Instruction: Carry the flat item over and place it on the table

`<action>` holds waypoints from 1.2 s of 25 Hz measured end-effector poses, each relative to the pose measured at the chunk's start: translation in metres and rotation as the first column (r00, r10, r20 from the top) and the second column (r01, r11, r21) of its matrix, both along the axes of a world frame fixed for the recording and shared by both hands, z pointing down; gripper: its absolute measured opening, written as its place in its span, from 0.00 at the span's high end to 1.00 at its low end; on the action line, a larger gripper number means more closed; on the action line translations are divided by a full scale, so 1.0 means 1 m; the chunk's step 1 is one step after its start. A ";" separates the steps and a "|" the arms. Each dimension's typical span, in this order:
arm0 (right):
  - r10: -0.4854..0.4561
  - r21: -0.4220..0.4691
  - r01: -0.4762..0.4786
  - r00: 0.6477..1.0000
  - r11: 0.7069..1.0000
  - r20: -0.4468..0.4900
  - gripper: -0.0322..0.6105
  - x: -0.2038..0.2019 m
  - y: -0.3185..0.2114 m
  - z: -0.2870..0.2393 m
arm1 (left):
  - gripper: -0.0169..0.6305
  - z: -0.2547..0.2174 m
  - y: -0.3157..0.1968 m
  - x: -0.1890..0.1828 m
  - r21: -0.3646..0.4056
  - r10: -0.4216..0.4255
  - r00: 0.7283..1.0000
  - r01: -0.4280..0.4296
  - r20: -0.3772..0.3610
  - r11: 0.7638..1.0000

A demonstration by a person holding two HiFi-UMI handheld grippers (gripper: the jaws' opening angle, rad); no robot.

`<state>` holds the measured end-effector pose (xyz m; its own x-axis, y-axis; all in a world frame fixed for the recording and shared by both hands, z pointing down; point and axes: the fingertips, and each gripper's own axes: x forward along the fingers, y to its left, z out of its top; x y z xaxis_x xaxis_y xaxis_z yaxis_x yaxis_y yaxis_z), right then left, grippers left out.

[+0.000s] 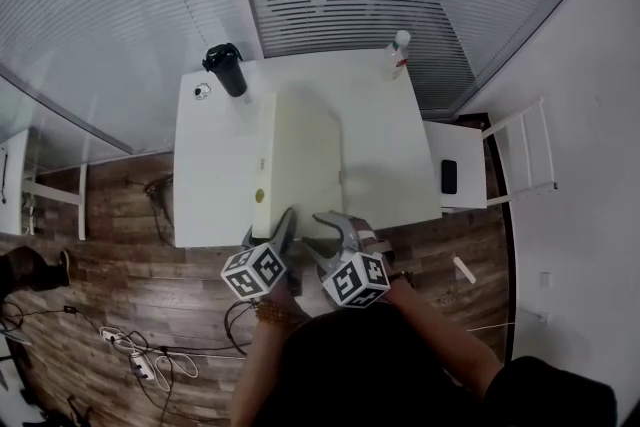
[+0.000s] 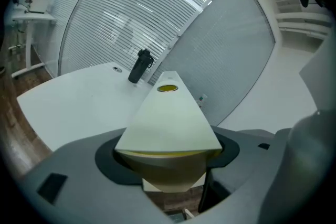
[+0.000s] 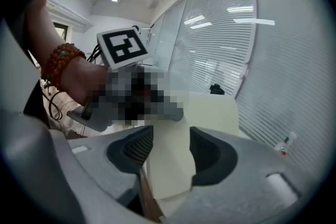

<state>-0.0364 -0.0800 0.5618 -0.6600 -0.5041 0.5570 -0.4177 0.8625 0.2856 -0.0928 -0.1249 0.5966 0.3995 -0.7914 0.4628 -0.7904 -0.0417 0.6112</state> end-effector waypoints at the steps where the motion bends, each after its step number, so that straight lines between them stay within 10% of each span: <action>1: -0.026 -0.011 0.025 0.999 1.000 -0.023 0.61 -0.003 0.003 0.007 | 0.48 0.001 0.000 -0.001 -0.003 -0.008 1.000 0.008 -0.007 1.000; 9: -0.133 0.084 0.160 0.957 0.984 -0.259 0.56 -0.019 -0.001 0.059 | 0.48 0.006 -0.004 0.002 -0.032 -0.037 0.998 0.036 -0.042 0.999; 30: -0.152 -0.016 0.153 0.958 0.988 -0.242 0.59 -0.022 -0.001 0.083 | 0.45 0.044 0.015 -0.008 -0.156 0.084 0.973 -0.119 -0.213 0.981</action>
